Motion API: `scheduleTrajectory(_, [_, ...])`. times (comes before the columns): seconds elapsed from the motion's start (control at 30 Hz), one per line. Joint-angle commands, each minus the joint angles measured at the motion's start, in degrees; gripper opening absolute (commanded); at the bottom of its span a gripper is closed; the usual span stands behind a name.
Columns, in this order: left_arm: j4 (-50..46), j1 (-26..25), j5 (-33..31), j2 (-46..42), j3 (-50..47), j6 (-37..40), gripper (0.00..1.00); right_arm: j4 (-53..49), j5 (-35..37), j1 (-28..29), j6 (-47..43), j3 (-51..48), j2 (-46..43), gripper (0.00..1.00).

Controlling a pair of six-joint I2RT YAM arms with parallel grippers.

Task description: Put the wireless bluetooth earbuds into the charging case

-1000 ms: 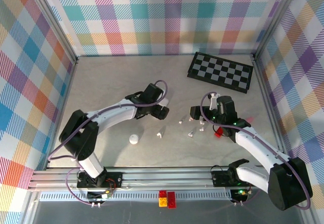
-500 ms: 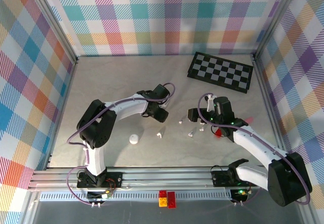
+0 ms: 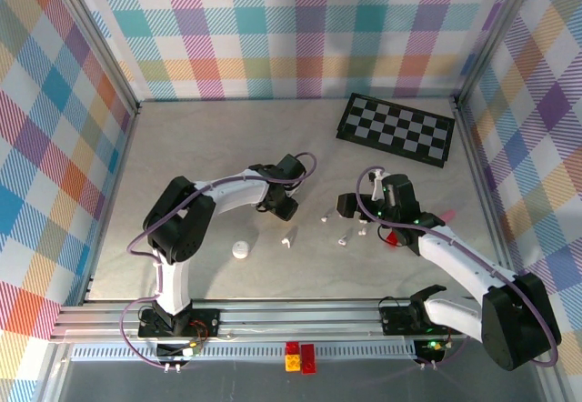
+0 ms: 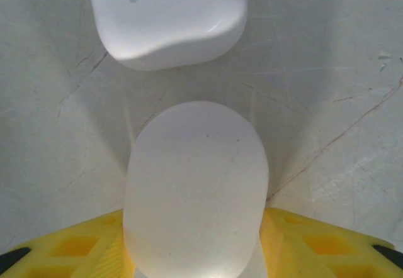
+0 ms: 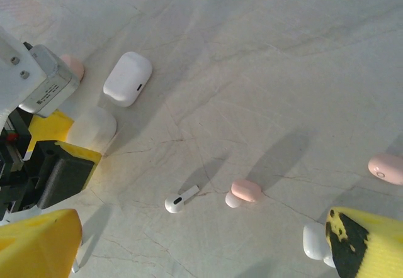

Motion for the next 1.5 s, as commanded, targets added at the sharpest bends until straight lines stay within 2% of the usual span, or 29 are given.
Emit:
scheduleTrajectory(0.0, [0.58,-0.46,-0.78,1.24,0.73,0.79,0.53,-0.88,0.06,0.29,2.87,1.39,0.34,0.99])
scheduleTrajectory(0.1, [1.03,-0.45,-0.18,1.56,1.2,0.95,0.51,-0.52,-1.07,0.38,3.66,1.47,1.13,0.99])
scheduleTrajectory(0.17, [1.18,-0.45,0.2,1.48,1.15,1.33,0.44,-0.45,-1.32,0.38,4.32,1.4,1.3,0.99])
scheduleTrajectory(0.43, [5.27,-0.45,2.02,-4.67,-3.48,4.26,0.39,-2.42,-2.99,0.2,8.87,2.87,0.97,0.99])
scheduleTrajectory(0.7, [10.03,-0.46,7.96,-15.94,-10.12,13.03,0.37,-0.37,-18.56,0.07,15.52,4.49,1.94,0.99])
scheduleTrajectory(0.9, [15.09,-0.46,14.45,-23.38,-15.21,19.17,0.37,-1.27,-25.83,0.11,20.75,8.2,3.87,0.99])
scheduleTrajectory(1.0, [19.86,-0.46,20.45,-26.21,-17.27,22.19,0.34,1.27,-28.7,0.11,22.21,8.5,4.83,0.99])
scheduleTrajectory(1.17, [22.83,-0.42,29.96,-28.82,-18.38,24.27,0.32,5.66,-31.92,0.27,25.32,8.96,6.55,0.92])
scheduleTrajectory(1.47, [22.09,-0.55,33.17,-31.02,-18.58,28.84,0.29,6.59,-34.93,3.03,25.05,12.15,9.56,0.64])
